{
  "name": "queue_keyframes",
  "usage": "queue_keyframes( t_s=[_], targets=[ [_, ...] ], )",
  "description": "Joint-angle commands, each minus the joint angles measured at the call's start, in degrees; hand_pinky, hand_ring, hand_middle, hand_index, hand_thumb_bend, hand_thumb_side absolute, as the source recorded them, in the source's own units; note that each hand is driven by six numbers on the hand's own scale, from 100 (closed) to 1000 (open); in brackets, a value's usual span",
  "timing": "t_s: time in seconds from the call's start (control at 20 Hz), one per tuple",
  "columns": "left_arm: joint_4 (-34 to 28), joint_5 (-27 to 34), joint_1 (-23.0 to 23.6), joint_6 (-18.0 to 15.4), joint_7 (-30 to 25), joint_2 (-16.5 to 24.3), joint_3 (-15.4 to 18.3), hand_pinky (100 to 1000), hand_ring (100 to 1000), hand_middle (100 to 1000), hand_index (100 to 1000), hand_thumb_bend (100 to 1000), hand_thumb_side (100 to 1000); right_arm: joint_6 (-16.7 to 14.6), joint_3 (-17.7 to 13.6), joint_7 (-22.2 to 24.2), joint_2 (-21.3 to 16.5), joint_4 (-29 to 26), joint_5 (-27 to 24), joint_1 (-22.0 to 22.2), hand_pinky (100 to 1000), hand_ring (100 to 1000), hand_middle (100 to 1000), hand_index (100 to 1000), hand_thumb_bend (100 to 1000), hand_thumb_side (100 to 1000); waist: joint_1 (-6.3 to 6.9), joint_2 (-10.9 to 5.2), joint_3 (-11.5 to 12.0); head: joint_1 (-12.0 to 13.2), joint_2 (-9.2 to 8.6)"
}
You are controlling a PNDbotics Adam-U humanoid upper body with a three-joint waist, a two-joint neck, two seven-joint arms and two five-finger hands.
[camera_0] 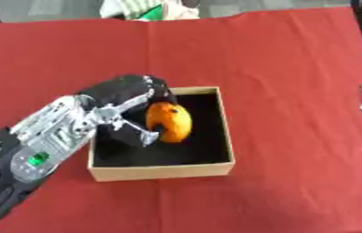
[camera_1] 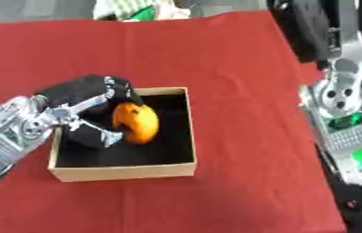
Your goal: Pick up objects on the table and place them in the box.
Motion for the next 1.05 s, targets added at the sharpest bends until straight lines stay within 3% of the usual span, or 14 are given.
queue_keyframes(
  t_s=[0.05, 0.25, 0.45, 0.55, 0.6, 0.65, 0.75, 0.8, 0.85, 1.05],
  targets=[
    [-2.96, -2.64, -0.69, -0.23, -1.10, 2.06, 2.46, 484, 770, 769, 825, 624, 418, 0.03, -0.24, -0.16, -0.69, -1.03, -0.34, -0.47, 919, 846, 796, 921, 100, 813, 0.01, -1.21, 0.14, -0.13, 0.49],
    [-5.41, -3.19, -0.43, 0.21, -1.83, 2.77, 4.12, 484, 771, 772, 829, 654, 470, 0.04, -0.39, -0.23, -0.82, -1.03, -0.21, -0.38, 919, 846, 797, 920, 100, 811, 0.05, -1.37, 0.34, -0.25, 0.59],
    [-8.28, -2.73, -0.45, 1.12, -1.64, 3.19, 5.87, 467, 760, 763, 820, 622, 477, 0.03, -0.48, -0.24, -0.86, -1.03, -0.05, -0.41, 919, 847, 797, 920, 100, 809, 0.01, -1.51, 0.58, -0.37, 0.78],
    [-9.97, -2.34, -0.34, 1.73, -0.51, 3.45, 7.04, 451, 749, 756, 816, 569, 476, 0.01, -0.52, -0.21, -0.88, -1.03, 0.03, -0.50, 919, 847, 797, 919, 100, 806, -0.06, -1.55, 0.60, -0.38, 0.81],
    [-11.03, -1.98, -0.16, 2.10, 0.35, 3.66, 7.86, 442, 744, 754, 815, 408, 547, -0.03, -0.57, -0.22, -0.91, -1.03, 0.09, -0.55, 918, 847, 797, 918, 100, 804, -0.09, -1.55, 0.62, -0.37, 0.86],
    [-12.20, -1.53, 0.28, 2.57, 1.64, 3.83, 9.01, 436, 739, 751, 814, 504, 471, -0.08, -0.65, -0.25, -0.96, -1.03, 0.17, -0.61, 918, 847, 797, 918, 100, 803, -0.10, -1.53, 0.66, -0.37, 0.92],
    [-14.34, 0.44, 2.19, 3.51, 5.68, 3.86, 11.99, 415, 721, 743, 824, 374, 479, -0.25, -0.83, -0.32, -1.05, -1.03, 0.35, -0.73, 918, 847, 797, 918, 100, 801, -0.11, -1.41, 0.74, -0.37, 0.84],
    [-14.80, 2.15, 3.35, 3.77, 8.66, 3.69, 13.58, 418, 722, 746, 838, 179, 611, -0.32, -0.91, -0.38, -1.10, -1.03, 0.43, -0.78, 917, 848, 797, 917, 100, 800, -0.12, -1.34, 0.76, -0.42, 0.74],
    [-15.02, 4.42, 4.65, 4.07, 12.27, 3.32, 15.40, 425, 727, 750, 847, 346, 525, -0.36, -1.02, -0.47, -1.18, -1.03, 0.52, -0.83, 917, 848, 798, 918, 100, 800, -0.16, -1.26, 0.80, -0.53, 0.64],
    [-15.22, 13.23, 8.98, 2.88, 28.88, 1.88, 23.23, 462, 750, 782, 892, 331, 646, -0.56, -1.26, -0.72, -1.49, -1.03, 0.94, -1.38, 916, 850, 800, 917, 100, 791, -0.29, -1.04, 0.95, -0.72, 0.53]
  ],
)
